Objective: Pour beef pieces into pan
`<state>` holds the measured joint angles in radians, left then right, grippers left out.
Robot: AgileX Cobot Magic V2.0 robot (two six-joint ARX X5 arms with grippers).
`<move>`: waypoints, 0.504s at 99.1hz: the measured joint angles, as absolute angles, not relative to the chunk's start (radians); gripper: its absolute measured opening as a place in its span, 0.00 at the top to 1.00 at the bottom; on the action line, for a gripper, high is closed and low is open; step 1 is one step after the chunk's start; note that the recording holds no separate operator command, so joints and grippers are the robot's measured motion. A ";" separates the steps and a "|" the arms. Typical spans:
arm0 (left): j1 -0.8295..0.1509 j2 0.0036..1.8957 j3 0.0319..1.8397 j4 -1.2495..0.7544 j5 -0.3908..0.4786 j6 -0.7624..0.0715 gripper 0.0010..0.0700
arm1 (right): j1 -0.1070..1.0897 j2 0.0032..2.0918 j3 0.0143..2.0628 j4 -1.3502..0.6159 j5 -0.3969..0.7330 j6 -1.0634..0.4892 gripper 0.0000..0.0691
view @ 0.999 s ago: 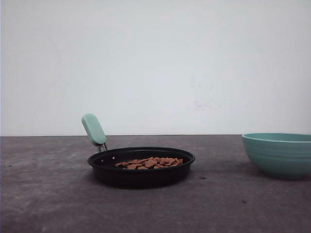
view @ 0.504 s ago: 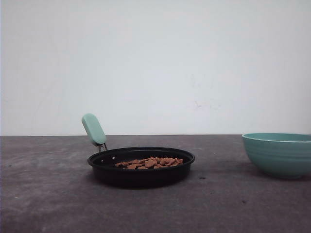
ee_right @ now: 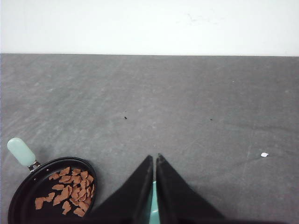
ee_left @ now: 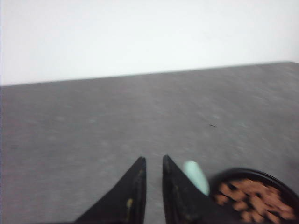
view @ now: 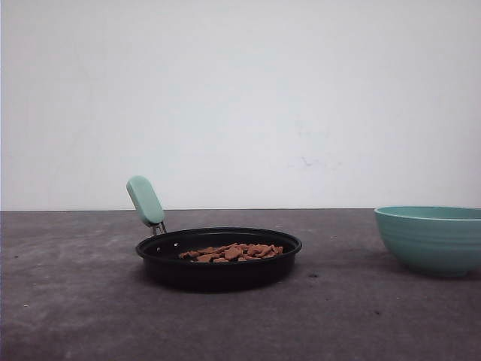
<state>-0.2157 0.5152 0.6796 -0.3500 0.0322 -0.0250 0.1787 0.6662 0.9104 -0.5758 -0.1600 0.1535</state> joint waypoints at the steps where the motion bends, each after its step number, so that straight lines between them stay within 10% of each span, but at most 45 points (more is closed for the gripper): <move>1: -0.209 0.510 0.674 -0.348 0.032 -0.025 0.96 | 0.179 0.666 0.910 -0.576 -0.160 0.154 0.99; 50: -0.041 0.171 0.204 -0.156 -0.027 -0.019 0.96 | 0.179 0.666 0.910 -0.574 -0.160 0.154 0.99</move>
<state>-0.0410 0.1707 0.2039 -0.1562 -0.0273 -0.0185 0.1787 0.6662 0.9104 -0.5739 -0.1600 0.1535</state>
